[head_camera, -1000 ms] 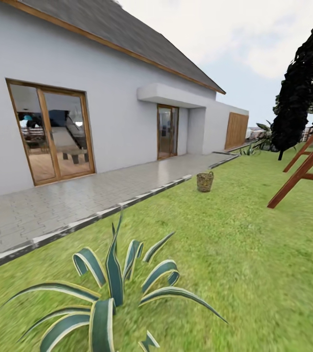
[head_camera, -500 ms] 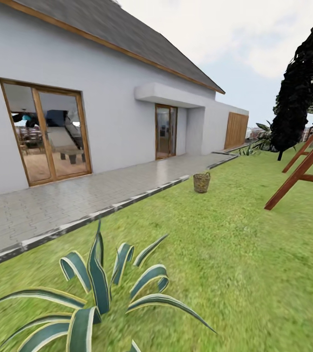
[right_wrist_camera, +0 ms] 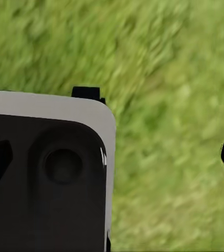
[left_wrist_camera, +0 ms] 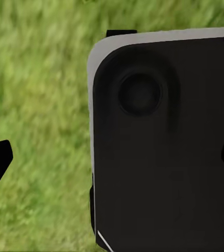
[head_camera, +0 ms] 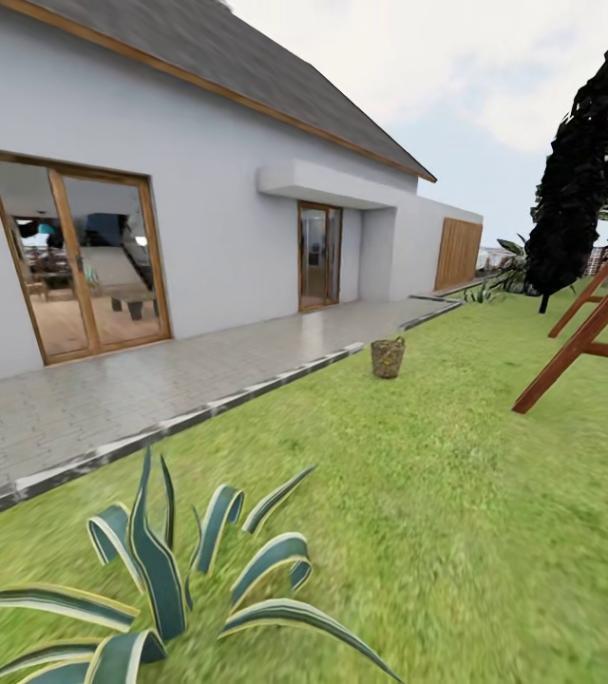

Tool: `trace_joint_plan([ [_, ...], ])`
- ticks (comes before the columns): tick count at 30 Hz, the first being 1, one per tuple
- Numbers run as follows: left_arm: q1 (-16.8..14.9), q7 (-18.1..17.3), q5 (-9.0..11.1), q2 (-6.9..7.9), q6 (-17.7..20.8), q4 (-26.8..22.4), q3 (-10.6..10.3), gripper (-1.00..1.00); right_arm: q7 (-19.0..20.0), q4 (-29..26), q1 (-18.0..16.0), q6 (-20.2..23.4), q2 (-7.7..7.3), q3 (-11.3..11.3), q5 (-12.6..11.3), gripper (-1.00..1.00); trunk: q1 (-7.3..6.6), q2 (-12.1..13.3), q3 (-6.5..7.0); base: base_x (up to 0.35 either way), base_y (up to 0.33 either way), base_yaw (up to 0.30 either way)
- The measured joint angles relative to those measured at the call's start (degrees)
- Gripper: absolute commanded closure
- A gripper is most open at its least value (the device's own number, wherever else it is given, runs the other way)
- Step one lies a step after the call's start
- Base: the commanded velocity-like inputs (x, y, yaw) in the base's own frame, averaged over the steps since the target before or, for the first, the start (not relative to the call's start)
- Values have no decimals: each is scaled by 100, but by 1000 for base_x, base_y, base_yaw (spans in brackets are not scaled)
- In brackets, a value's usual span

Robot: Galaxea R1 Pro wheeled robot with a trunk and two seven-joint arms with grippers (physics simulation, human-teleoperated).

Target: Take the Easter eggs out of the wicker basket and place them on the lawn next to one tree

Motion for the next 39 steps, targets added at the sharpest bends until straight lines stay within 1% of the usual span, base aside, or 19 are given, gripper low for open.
trace_joint_plan([
  [13,0,0,0,7,0,0,0,-100,-16,0,0,-4,0,1,0,-100,0,0,0,305,-104,0],
  [21,0,0,-4,0,0,4,-2,-100,-24,0,0,-9,0,-6,-18,-100,0,0,0,260,-222,203],
  [26,0,2,-7,-19,-6,8,-14,-100,-24,0,0,-9,0,-7,-16,-100,1,0,0,189,-277,222],
  [35,0,2,-8,-28,-8,9,-10,-100,-24,0,0,-9,0,-7,-8,-100,1,0,0,143,-289,20],
  [39,0,1,-19,-25,-8,8,-15,-100,-24,0,0,-7,0,-7,-10,-100,2,0,0,35,-90,1],
])
